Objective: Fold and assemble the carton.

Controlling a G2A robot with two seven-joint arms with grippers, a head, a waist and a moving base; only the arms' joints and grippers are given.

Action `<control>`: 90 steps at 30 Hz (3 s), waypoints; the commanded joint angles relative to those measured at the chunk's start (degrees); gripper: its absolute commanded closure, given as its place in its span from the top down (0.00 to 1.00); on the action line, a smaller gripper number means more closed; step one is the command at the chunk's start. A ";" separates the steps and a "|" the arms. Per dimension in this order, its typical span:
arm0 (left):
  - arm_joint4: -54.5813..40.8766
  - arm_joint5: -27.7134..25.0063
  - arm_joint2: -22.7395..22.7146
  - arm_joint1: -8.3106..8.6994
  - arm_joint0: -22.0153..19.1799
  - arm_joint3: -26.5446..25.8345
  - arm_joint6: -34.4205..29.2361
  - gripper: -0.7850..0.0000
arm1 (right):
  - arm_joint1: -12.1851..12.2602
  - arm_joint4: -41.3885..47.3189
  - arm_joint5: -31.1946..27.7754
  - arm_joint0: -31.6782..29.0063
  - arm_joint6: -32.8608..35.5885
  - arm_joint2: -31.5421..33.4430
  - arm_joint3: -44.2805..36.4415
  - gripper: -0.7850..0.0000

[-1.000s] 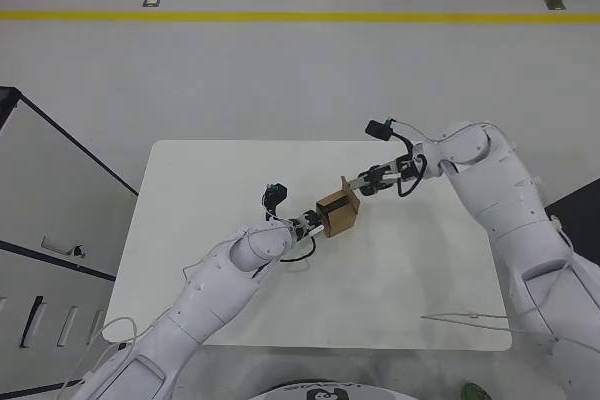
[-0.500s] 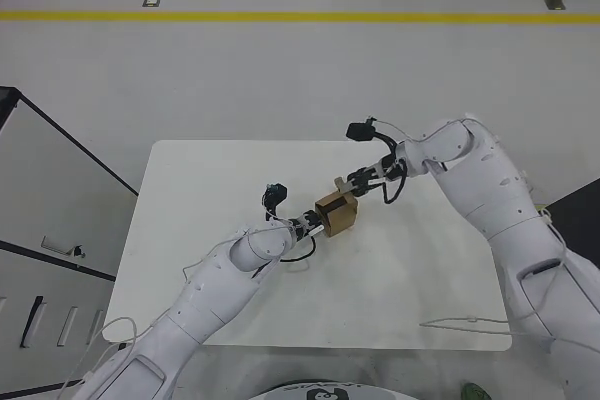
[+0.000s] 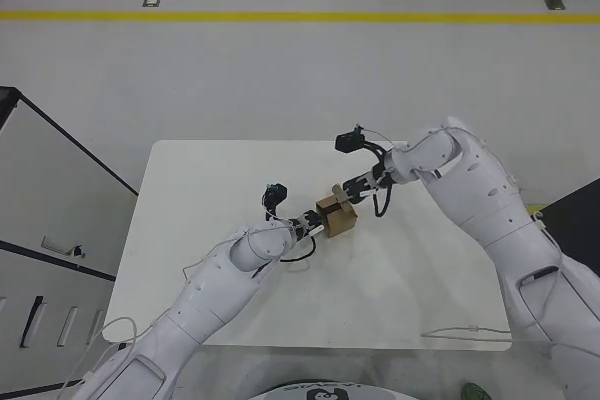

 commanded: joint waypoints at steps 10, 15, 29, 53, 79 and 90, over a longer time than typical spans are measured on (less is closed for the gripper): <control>0.00 0.00 0.00 0.00 0.00 0.00 0.00 0.00 | 0.78 -5.27 2.88 -0.59 -0.01 0.37 -3.72 0.23; 0.00 0.00 0.00 0.00 0.00 0.00 0.00 0.00 | 1.30 -5.99 3.41 -1.21 0.98 1.14 -5.61 0.13; 0.00 0.00 0.00 0.00 0.00 0.00 0.00 0.00 | 1.40 -9.66 3.69 -1.62 2.77 -0.48 -9.54 0.17; 0.00 0.00 0.00 0.00 0.00 0.00 0.00 0.00 | -1.68 -11.23 3.87 0.77 0.19 -6.50 -5.47 0.25; 0.00 0.00 0.00 0.00 0.00 0.00 0.00 0.00 | -2.47 -15.45 3.46 0.65 0.41 -7.96 -6.92 0.07; 0.00 0.00 0.00 0.00 0.00 0.00 0.00 0.00 | -3.11 -16.49 3.55 0.62 -0.10 -8.66 -6.12 0.02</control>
